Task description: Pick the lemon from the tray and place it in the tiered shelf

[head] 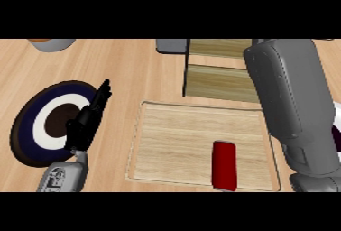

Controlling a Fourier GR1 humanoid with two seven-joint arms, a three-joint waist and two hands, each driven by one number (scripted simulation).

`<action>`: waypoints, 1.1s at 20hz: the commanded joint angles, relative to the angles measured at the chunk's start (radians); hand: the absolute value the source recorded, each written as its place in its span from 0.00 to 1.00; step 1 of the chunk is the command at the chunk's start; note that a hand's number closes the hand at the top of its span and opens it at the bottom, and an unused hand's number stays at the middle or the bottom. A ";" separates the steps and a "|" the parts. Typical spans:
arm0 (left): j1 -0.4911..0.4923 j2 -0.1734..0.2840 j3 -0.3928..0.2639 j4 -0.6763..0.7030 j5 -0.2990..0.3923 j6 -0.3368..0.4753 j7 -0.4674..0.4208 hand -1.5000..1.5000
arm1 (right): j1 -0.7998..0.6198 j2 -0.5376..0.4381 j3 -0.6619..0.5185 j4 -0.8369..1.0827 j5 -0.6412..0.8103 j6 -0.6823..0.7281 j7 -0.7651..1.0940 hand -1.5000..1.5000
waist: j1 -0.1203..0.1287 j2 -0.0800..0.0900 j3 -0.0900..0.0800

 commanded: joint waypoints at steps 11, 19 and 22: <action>0.021 -0.007 0.005 -0.003 -0.002 0.007 -0.025 0.50 | 0.147 0.005 -0.037 -0.255 0.049 0.065 0.146 0.00 | -0.013 -0.004 0.001; 0.024 0.005 -0.001 -0.023 0.005 -0.021 0.011 0.50 | 0.101 0.028 -0.031 -0.347 -0.070 0.139 0.120 0.00 | -0.006 -0.003 0.001; 0.017 -0.017 -0.017 -0.068 -0.007 0.002 0.058 0.50 | 0.036 0.016 -0.068 -0.272 -0.078 0.052 0.128 0.00 | 0.003 -0.001 0.001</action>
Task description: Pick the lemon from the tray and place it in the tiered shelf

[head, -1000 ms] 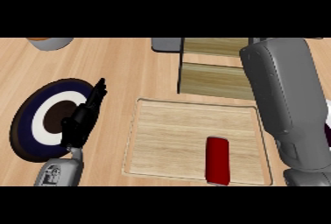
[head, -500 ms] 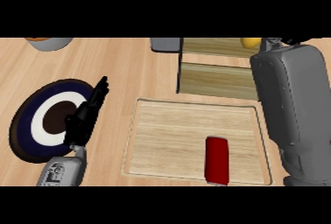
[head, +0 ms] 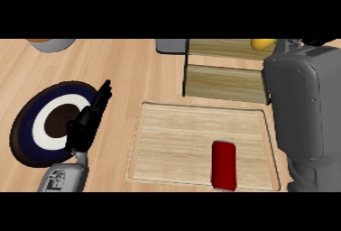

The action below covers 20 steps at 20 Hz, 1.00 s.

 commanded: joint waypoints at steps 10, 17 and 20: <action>-0.008 -0.015 0.013 0.060 -0.013 0.029 -0.041 0.50 | -0.108 -0.118 -0.181 -0.285 -0.036 0.053 0.133 0.00 | -0.022 -0.005 0.000; 0.006 0.005 0.026 0.018 -0.004 0.020 0.003 0.50 | 0.000 -0.158 -0.309 -0.554 -0.116 0.369 0.274 0.00 | -0.047 -0.016 0.001; 0.014 0.026 0.052 0.027 0.023 -0.002 -0.009 0.50 | 0.118 -0.155 -0.356 -0.704 -0.205 0.502 0.276 0.00 | -0.068 -0.023 0.001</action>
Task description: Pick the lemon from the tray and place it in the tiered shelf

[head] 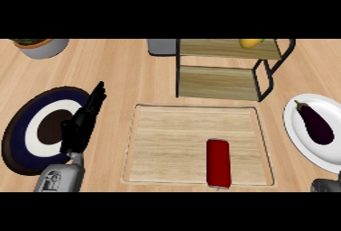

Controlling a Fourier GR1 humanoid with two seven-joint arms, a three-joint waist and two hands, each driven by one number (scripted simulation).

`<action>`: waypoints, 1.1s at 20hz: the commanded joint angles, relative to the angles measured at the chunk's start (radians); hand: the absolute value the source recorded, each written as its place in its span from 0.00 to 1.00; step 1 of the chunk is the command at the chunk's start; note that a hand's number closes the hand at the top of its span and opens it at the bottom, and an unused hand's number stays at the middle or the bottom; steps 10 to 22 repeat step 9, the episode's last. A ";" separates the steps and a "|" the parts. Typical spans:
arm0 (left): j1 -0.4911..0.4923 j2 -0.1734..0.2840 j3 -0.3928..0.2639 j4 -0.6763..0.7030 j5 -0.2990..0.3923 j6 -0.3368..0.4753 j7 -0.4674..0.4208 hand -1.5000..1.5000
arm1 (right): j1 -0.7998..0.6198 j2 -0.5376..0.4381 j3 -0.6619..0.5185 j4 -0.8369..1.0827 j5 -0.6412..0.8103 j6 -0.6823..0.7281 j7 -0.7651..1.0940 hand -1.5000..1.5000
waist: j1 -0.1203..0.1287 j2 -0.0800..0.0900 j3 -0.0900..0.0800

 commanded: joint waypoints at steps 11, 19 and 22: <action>0.042 0.039 0.034 -0.029 0.031 -0.030 -0.001 0.50 | 0.279 -0.083 -0.317 -0.464 -0.431 0.534 0.116 0.00 | -0.027 -0.011 0.002; 0.042 0.039 0.034 -0.029 0.031 -0.030 -0.001 0.50 | 0.279 -0.083 -0.317 -0.464 -0.431 0.534 0.116 0.00 | -0.027 -0.011 0.002; 0.042 0.039 0.034 -0.029 0.031 -0.030 -0.001 0.50 | 0.279 -0.083 -0.317 -0.464 -0.431 0.534 0.116 0.00 | -0.027 -0.011 0.002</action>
